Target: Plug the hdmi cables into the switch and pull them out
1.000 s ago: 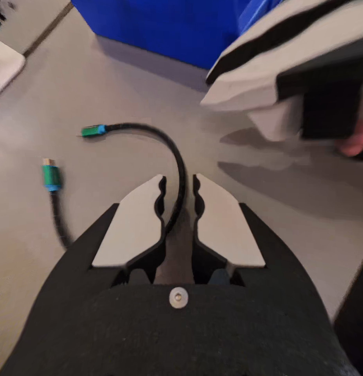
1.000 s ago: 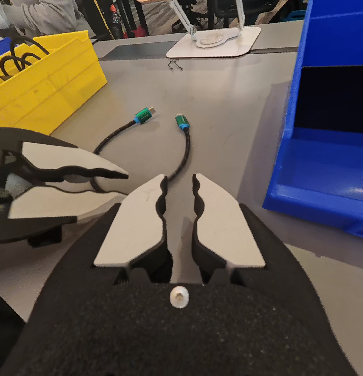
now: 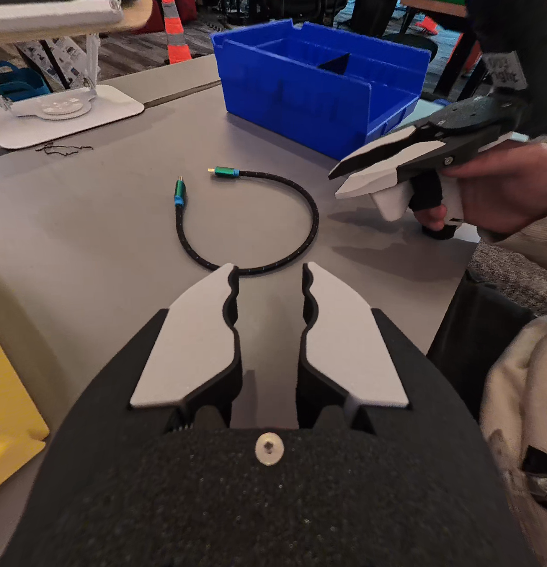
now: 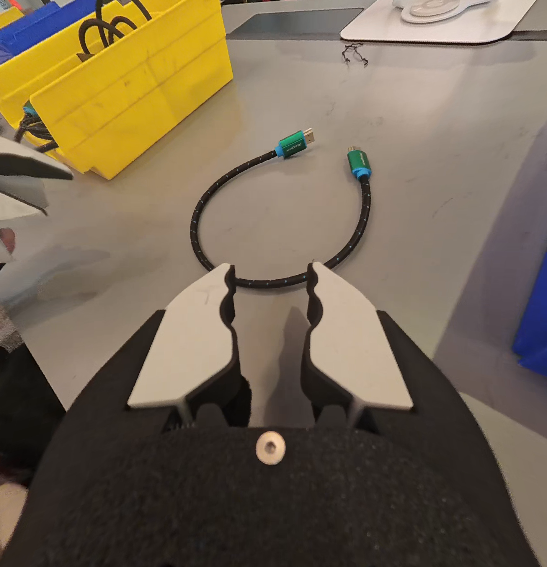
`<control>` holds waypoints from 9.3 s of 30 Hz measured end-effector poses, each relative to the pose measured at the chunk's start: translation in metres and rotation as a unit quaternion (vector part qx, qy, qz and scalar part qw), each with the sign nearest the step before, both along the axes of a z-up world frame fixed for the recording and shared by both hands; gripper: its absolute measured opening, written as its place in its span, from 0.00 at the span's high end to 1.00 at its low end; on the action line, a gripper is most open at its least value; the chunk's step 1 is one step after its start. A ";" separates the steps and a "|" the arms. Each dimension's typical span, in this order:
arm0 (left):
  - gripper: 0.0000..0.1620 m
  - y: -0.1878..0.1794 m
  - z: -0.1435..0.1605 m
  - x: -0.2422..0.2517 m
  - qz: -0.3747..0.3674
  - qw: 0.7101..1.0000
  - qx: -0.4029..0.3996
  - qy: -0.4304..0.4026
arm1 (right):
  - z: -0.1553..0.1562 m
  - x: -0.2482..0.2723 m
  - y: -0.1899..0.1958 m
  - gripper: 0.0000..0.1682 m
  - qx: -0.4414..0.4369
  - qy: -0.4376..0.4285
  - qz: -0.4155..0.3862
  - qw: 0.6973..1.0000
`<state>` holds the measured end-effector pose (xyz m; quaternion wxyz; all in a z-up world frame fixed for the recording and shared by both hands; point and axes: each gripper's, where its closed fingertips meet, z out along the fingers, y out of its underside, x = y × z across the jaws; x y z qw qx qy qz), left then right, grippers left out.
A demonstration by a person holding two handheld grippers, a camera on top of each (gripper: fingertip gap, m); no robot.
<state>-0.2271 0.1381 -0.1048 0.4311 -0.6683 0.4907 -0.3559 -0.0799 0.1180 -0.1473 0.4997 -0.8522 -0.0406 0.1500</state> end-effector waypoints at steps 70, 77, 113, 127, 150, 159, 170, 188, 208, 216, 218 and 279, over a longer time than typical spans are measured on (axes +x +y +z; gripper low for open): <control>0.98 0.045 0.197 0.101 -0.006 0.947 0.284 0.150 | 0.126 0.030 0.079 0.64 0.192 0.660 -0.060 0.724; 0.98 0.035 0.180 0.083 0.001 0.955 0.263 0.139 | 0.159 0.019 0.074 0.83 0.229 0.630 -0.014 0.742; 0.63 -0.036 0.103 0.028 -0.290 0.863 -0.378 -0.170 | 0.142 -0.138 0.001 0.83 0.326 -0.396 0.298 0.805; 0.68 -0.018 0.095 0.019 -0.270 0.879 -0.353 -0.176 | 0.139 -0.111 -0.001 0.76 0.317 -0.416 0.279 0.805; 0.62 -0.023 0.009 -0.017 -0.036 0.981 -0.178 -0.065 | 0.096 -0.037 -0.045 0.87 0.327 -0.414 0.149 0.836; 0.72 0.050 -0.020 0.060 -0.022 0.983 -0.178 0.042 | 0.112 -0.033 -0.045 0.87 0.336 -0.346 0.147 0.864; 0.84 0.118 -0.068 0.125 0.005 0.962 -0.237 0.133 | 0.109 -0.015 -0.055 0.87 0.344 -0.295 0.145 0.880; 0.75 0.103 -0.080 0.116 0.023 0.967 -0.198 0.160 | 0.108 -0.016 -0.047 0.88 0.346 -0.292 0.154 0.878; 0.96 0.152 0.118 -0.039 0.170 0.921 0.271 0.221 | 0.229 0.012 -0.072 0.87 0.453 -0.293 0.029 0.841; 0.96 0.033 0.065 -0.024 0.090 0.788 0.511 0.331 | 0.174 -0.007 -0.039 0.87 0.434 -0.326 0.046 0.839; 0.96 -0.005 0.042 -0.010 0.059 0.765 0.551 0.328 | 0.151 -0.012 -0.034 0.87 0.402 -0.306 0.065 0.861; 0.96 -0.056 0.073 0.017 -0.047 0.939 -0.340 -0.023 | 0.096 -0.047 0.004 0.87 0.338 -0.548 0.062 0.763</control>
